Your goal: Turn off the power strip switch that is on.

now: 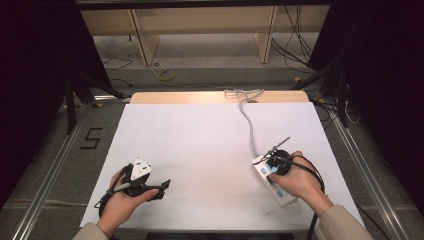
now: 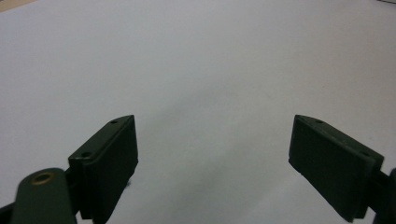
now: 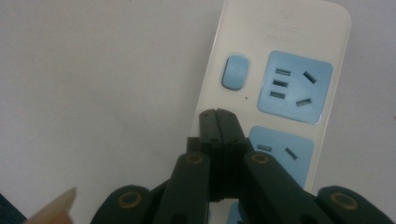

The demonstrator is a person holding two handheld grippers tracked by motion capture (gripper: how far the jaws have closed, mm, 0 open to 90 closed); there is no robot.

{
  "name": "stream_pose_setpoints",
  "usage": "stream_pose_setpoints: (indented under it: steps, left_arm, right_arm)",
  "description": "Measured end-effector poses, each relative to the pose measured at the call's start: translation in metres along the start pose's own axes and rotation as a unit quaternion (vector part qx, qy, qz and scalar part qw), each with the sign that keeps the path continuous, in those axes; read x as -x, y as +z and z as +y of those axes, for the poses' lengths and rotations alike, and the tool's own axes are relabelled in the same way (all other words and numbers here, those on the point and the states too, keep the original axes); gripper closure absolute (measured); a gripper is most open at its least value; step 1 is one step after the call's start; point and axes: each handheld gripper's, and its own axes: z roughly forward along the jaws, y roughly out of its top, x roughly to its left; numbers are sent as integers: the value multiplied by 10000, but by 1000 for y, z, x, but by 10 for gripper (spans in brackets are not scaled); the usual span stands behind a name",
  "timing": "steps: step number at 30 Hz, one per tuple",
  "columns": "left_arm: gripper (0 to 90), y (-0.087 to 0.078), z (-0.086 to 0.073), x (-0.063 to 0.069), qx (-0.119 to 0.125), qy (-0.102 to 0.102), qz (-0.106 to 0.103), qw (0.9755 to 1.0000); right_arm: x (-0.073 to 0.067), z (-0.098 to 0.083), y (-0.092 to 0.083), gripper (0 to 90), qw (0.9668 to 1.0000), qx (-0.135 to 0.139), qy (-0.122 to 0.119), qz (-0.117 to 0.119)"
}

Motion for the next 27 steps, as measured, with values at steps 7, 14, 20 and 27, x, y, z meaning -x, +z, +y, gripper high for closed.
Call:
stream_pose_setpoints:
  steps: [7, 14, 20, 27]
  left_arm:
    - [152, 0, 0, 0, -37, 14, 0, 10000]
    - [152, 0, 0, 0, -21, 11, 3, 10000]
    - [152, 0, 0, 0, -18, 6, 1, 10000]
    - [152, 0, 0, -1, -16, 8, 10, 10000]
  right_arm:
    - [-1, 1, 0, 900, 10000, -17, 35, -17]
    - [0, 0, -1, 900, 10000, -14, 70, 36]
    - [0, 1, -1, 900, 10000, -19, 79, 42]
    - [0, 1, -1, 900, 10000, -18, 87, 40]
